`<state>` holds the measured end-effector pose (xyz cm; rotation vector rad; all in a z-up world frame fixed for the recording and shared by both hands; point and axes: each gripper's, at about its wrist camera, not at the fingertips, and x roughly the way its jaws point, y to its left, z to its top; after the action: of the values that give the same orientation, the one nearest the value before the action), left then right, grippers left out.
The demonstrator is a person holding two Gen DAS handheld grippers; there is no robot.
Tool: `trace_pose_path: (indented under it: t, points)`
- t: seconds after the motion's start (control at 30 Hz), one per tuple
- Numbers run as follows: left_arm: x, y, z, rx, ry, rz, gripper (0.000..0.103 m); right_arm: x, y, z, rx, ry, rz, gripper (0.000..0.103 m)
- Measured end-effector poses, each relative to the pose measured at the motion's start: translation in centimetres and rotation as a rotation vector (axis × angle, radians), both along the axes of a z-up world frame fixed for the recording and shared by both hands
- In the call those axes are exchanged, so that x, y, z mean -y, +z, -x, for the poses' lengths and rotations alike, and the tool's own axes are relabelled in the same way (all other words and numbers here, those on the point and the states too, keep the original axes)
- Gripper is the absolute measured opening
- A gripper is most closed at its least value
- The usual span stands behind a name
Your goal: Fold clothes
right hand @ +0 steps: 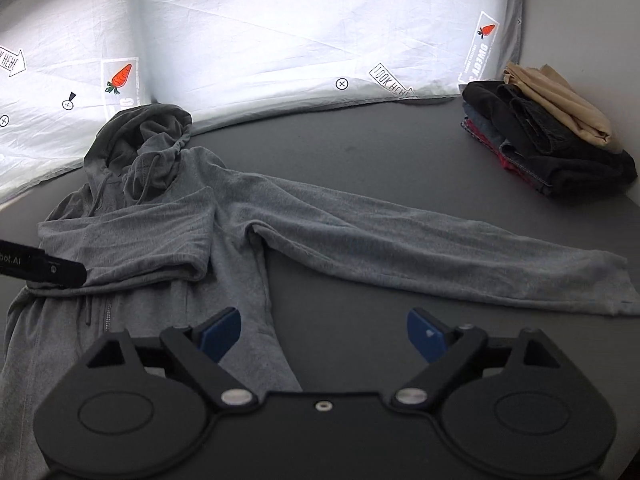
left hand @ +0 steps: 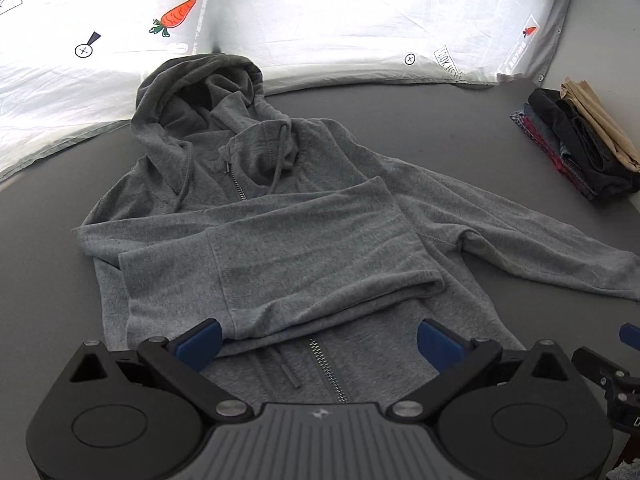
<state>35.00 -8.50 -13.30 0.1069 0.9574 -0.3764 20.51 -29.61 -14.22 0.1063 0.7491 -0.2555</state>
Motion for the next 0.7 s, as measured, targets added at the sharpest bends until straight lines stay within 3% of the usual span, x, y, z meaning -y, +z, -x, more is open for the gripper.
trace_pose_path:
  t: [0.13, 0.23, 0.4, 0.53, 0.7]
  points:
    - [3.1, -0.9, 1.5, -0.021, 0.076, 0.032, 0.103, 3.5, -1.4, 2.6, -0.018, -0.041, -0.02, 0.094]
    - [6.2, -1.7, 2.7, -0.043, 0.071, 0.001, 0.103, 6.5, -1.9, 3.1, -0.031, -0.043, 0.012, 0.094]
    - [11.5, -2.5, 3.3, -0.025, 0.012, -0.067, 0.103, 13.6, -2.3, 1.7, -0.007, -0.06, 0.002, 0.094]
    - [13.9, -3.5, 2.2, -0.041, 0.048, -0.068, 0.103, 18.5, -3.0, 0.2, 0.012, -0.09, -0.006, 0.094]
    - [15.5, -5.4, 0.9, -0.087, 0.101, -0.107, 0.103, 22.8, -3.7, -0.5, -0.014, -0.134, 0.064, 0.094]
